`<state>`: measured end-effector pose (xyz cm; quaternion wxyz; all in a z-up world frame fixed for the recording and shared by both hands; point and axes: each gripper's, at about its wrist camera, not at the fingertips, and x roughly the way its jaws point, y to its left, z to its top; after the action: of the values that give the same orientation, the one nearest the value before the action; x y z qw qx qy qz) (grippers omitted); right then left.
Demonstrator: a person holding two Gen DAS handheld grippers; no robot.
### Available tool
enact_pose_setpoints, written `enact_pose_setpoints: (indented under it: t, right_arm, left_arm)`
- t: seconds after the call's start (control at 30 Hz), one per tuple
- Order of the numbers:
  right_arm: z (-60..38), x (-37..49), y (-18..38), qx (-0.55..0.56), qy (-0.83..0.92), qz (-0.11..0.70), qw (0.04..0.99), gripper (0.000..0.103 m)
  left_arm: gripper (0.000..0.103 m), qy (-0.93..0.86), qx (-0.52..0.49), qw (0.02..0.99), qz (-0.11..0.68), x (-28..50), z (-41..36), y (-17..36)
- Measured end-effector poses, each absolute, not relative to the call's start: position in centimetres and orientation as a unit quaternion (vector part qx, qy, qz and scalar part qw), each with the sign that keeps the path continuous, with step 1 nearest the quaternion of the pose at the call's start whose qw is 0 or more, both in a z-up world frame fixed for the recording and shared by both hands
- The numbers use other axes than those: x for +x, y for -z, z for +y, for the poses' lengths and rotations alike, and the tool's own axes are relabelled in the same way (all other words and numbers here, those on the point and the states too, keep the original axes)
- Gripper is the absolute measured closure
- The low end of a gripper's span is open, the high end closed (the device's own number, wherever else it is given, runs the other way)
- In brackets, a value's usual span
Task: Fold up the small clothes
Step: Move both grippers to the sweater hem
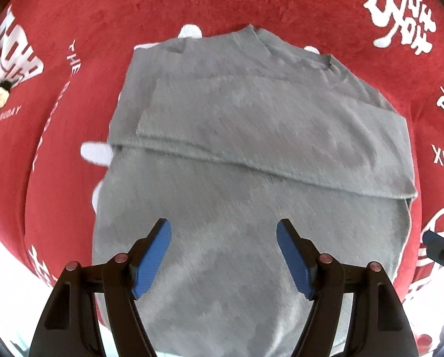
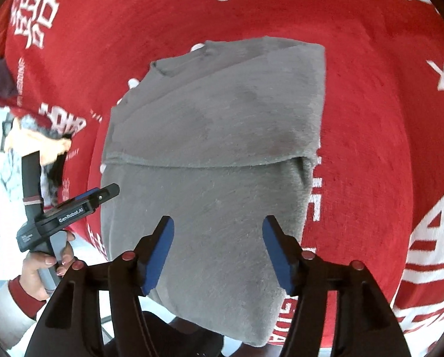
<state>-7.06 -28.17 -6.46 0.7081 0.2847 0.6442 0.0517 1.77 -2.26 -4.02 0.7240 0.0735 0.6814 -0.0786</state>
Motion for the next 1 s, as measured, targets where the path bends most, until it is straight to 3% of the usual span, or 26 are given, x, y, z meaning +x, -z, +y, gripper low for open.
enact_pose_setpoints:
  t: [0.47,1.0]
  right_arm:
    - [-24.8,-10.4,6.4,0.269,-0.052,0.665,0.695,0.035]
    - [-16.2,-14.7,3.1,0.254,-0.043,0.644,0.72,0.035]
  left_arm:
    - [0.029,0.103,0.065,0.708,0.696,-4.2,-0.2,3.5]
    - [0.029,0.091,0.039,0.732,0.674,-9.2,13.7,0.5]
